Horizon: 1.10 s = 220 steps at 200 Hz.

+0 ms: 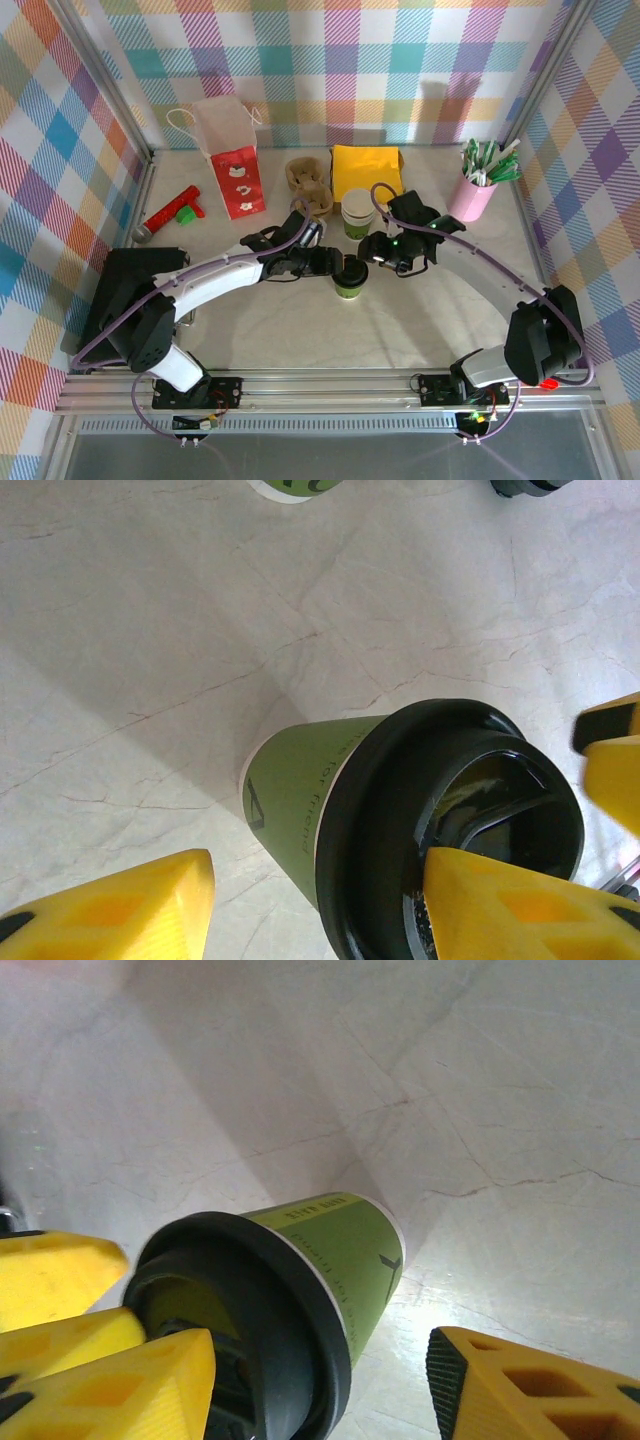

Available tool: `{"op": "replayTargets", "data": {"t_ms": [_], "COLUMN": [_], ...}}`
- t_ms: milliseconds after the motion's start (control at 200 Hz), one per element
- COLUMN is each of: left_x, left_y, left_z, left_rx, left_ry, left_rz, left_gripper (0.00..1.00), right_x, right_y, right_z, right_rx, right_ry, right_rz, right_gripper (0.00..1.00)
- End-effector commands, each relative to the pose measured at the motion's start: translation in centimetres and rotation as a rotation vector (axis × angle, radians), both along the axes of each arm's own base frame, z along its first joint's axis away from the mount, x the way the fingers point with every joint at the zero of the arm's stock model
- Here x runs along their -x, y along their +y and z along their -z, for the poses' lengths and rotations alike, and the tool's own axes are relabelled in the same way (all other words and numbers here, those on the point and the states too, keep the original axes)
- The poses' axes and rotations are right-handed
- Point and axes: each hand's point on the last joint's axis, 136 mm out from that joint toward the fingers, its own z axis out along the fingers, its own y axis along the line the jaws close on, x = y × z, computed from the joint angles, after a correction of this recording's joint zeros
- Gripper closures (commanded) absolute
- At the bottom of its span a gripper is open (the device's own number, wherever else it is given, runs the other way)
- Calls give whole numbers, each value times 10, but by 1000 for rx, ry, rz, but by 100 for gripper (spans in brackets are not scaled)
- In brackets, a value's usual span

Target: Pack the takeout coffee

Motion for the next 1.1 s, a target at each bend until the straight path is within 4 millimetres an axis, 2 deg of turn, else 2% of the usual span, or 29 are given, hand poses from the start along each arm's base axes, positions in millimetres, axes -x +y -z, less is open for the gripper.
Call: {"op": "replayTargets", "data": {"t_ms": [0, 240, 445, 600, 770, 925, 1015, 1095], "left_x": [6, 15, 17, 16, 11, 7, 6, 4], "left_y": [0, 8, 5, -5, -22, -28, -25, -12], "left_z": [17, 33, 31, 18, -5, -26, -42, -55], "left_rx": [-38, -70, -64, -51, 6, 47, 67, 55], "left_ry": [38, 71, 68, 38, -5, -32, -61, -90], "left_rz": [18, 14, 17, 27, 39, 38, 21, -17], "left_gripper": [43, 44, 44, 44, 44, 42, 41, 40], "right_x": [8, 24, 26, 21, 17, 16, 18, 21], "right_y": [-8, -18, -20, -16, -14, -14, -14, -14], "right_z": [21, 43, 36, 15, -15, -31, -38, -42], "right_rx": [43, 74, 63, 35, 0, -13, -26, -38], "right_ry": [49, 96, 77, 21, -63, -100, -114, -124], "right_rz": [3, 18, 23, 8, -4, -7, -6, -5], "right_gripper": [42, 45, 45, 45, 42, 40, 40, 40]}}
